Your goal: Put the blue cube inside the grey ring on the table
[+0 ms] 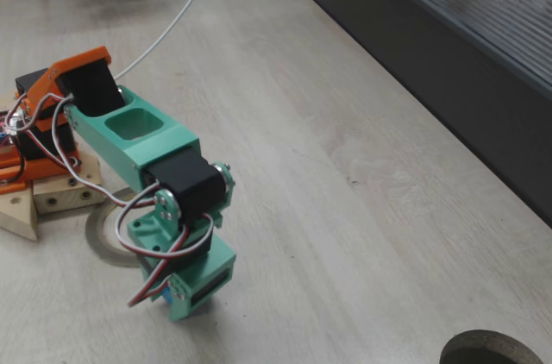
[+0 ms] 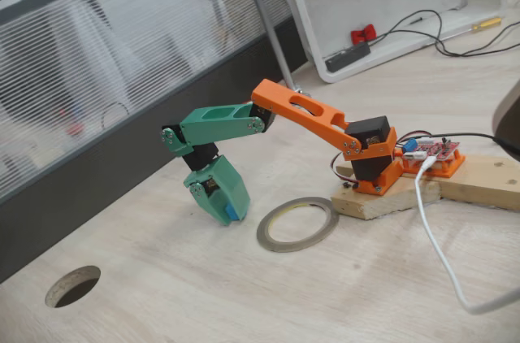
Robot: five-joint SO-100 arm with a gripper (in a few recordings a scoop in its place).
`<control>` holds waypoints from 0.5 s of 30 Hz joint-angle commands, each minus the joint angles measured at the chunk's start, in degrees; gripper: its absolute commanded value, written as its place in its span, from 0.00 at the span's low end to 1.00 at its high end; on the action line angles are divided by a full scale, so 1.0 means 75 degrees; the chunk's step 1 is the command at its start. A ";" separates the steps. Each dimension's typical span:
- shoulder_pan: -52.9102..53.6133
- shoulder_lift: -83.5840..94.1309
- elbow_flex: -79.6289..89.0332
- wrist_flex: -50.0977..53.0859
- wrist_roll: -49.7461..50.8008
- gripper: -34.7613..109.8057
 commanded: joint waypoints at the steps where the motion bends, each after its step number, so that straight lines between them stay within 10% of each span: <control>1: 0.0012 0.1301 -0.0012 0.0141 0.0059 0.25; 15: 0.0000 0.2121 0.0105 0.0141 0.0059 0.25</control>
